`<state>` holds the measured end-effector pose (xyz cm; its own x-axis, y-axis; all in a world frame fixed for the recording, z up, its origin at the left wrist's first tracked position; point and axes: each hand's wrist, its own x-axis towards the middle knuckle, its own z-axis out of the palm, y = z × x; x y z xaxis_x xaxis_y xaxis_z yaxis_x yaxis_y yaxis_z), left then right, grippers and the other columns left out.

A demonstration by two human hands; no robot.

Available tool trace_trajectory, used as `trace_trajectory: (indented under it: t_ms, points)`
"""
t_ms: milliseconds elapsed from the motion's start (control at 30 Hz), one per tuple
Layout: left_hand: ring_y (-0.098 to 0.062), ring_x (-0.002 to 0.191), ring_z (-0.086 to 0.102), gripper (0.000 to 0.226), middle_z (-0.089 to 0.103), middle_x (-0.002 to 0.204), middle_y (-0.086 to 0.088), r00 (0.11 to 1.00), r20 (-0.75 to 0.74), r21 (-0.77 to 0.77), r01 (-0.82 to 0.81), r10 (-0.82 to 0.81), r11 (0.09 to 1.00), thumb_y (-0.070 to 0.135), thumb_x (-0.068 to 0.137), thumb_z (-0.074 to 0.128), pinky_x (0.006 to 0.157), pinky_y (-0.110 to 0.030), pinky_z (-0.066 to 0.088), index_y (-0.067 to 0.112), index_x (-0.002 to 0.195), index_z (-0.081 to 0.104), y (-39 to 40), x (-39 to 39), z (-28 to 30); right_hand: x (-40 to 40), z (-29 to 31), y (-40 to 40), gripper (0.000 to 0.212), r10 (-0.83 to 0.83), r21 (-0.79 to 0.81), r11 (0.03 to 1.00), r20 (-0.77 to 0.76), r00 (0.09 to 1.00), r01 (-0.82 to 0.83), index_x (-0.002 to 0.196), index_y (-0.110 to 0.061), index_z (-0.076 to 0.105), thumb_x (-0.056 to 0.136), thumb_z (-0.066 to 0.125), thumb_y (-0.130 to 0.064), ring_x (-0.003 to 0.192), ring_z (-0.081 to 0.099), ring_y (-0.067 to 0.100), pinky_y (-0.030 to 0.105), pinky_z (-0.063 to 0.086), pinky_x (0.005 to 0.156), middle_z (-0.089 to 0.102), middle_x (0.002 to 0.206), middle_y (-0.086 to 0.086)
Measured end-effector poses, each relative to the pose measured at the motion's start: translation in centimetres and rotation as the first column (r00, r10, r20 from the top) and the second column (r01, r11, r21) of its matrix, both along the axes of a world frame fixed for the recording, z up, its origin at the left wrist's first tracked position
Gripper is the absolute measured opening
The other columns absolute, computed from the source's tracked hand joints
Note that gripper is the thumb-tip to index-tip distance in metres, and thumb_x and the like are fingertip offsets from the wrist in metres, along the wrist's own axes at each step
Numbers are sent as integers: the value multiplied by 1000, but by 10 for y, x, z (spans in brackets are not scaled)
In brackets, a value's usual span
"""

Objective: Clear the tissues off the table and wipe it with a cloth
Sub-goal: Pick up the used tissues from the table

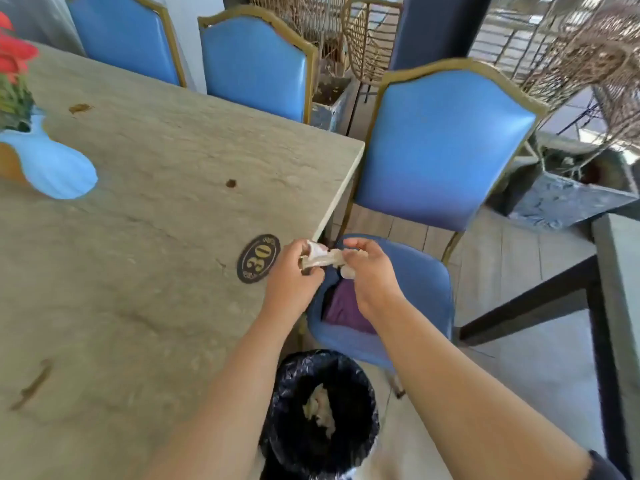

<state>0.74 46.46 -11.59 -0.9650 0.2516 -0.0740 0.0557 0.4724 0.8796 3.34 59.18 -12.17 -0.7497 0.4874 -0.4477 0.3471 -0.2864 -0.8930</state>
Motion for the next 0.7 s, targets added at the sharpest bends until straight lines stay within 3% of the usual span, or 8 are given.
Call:
trace_trajectory:
  t_ms: [67,133,200,333,433,500,633,700]
  points:
    - [-2,88,60,32,65,102,9,988,142,97,-77,63,992,-3,84,49,79,-21,50,24,96,60,-6,30,-11,24,-12,3,23,11,1,1000,56,998,-11,91,-22,61,94,50,-3,68,59,19,35,52,72,63,91,8]
    - [-9,92,63,38,65,97,10,962,249,152,-149,108,977,-7,84,42,84,-32,54,26,89,60,-13,55,-29,48,-29,1,27,27,-12,1000,127,992,-26,90,-21,63,93,47,0,75,62,22,32,56,69,65,99,12]
    - [-11,93,64,41,66,97,3,937,329,153,-176,118,972,-9,83,37,82,-29,55,23,90,62,-19,77,-52,73,-53,-3,32,52,39,997,220,974,-62,91,-21,66,92,44,1,79,61,21,27,53,60,65,103,10]
    - [-10,90,66,36,67,105,0,873,465,103,-217,146,971,-3,91,35,80,-26,53,19,96,64,-29,117,-110,111,-117,-17,36,79,70,992,326,942,-107,91,-15,65,91,34,3,74,55,16,31,51,70,61,95,6]
    - [-12,94,65,33,67,106,2,814,559,76,-242,160,967,8,99,35,83,-28,52,23,94,64,-34,138,-162,128,-180,-29,37,117,90,982,396,911,-165,85,-24,62,97,32,-6,74,51,20,31,44,67,58,100,11]
    - [-10,94,64,35,67,105,3,773,617,60,-236,150,970,7,99,35,85,-28,51,27,92,63,-39,149,-198,135,-221,-38,36,134,57,983,431,892,-175,82,-27,61,99,35,-10,68,48,22,32,44,63,54,100,15]
    - [-11,106,60,33,66,106,9,681,723,-26,-141,116,990,12,98,42,100,-35,47,35,93,65,-47,164,-276,146,-290,-49,22,128,29,985,528,840,-168,85,-24,65,97,48,-14,69,51,16,13,44,51,48,121,16]
    - [-12,114,56,28,64,112,8,657,748,-46,-97,99,994,13,97,45,106,-36,42,31,101,66,-50,168,-301,151,-313,-52,18,190,-31,978,549,814,-208,102,-25,65,98,48,-21,84,52,20,18,46,67,41,127,13]
